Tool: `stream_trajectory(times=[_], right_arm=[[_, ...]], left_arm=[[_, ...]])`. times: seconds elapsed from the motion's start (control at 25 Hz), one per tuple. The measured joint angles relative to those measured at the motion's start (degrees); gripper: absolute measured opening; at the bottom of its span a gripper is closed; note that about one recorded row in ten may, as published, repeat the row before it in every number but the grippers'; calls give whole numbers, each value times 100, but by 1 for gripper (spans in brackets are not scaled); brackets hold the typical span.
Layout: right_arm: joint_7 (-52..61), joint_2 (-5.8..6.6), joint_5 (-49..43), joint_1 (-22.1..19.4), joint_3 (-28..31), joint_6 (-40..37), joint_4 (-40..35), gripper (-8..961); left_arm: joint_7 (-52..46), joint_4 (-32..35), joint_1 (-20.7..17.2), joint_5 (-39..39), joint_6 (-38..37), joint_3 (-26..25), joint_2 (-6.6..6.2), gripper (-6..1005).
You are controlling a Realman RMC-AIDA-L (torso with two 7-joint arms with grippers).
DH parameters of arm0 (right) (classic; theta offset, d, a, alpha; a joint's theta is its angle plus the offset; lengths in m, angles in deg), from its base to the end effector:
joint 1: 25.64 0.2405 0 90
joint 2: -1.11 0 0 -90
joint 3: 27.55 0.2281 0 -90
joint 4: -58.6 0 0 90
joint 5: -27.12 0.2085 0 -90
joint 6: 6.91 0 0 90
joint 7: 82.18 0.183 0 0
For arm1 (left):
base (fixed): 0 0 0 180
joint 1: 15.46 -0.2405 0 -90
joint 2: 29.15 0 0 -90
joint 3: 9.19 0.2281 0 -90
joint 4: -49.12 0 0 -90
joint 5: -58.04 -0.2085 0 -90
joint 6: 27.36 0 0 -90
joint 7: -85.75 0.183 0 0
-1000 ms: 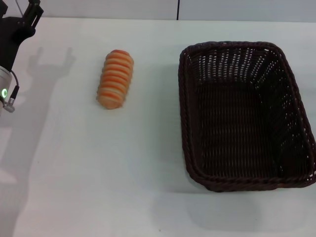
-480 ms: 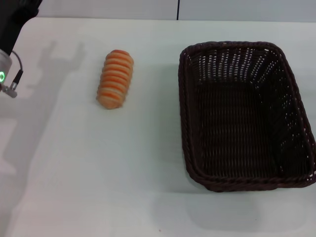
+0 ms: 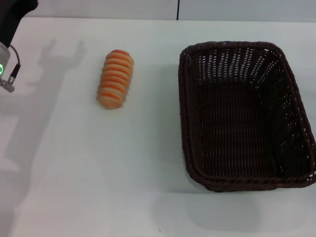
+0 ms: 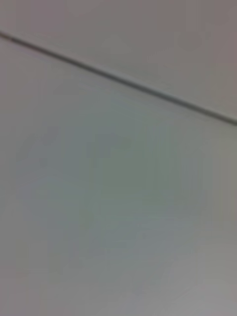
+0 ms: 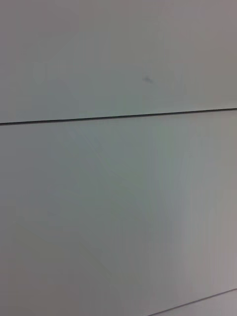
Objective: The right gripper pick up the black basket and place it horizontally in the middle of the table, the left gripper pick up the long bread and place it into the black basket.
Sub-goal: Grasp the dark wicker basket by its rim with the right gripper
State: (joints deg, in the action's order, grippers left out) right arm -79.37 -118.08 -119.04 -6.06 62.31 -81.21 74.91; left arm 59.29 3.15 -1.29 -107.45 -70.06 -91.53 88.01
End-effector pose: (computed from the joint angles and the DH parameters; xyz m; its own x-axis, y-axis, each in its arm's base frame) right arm 0.3309 0.3439 0.1137 0.6897 0.3306 -0.6442 -0.7240 0.3041 -0.6191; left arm -0.2410 0.4025 0.0553 0.4262 -0.0986 0.8992 0.8834 -0.1684 -0.4372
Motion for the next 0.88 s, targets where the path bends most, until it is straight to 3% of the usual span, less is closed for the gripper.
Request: stream_trajectory(times=[0.12, 0.4, 0.88], right_arm=[[-20, 0, 0, -11, -38, -6, 3, 763], [-21, -4, -15, -59, -51, 24, 80, 763], [-14, -8, -36, -61, -47, 61, 70, 763]], left_arm=[[188, 450, 74, 0, -374, -116, 74, 842], [355, 1424, 337, 5, -1267, -121, 102, 840], [369, 1545, 374, 6, -1344, -120, 106, 837]])
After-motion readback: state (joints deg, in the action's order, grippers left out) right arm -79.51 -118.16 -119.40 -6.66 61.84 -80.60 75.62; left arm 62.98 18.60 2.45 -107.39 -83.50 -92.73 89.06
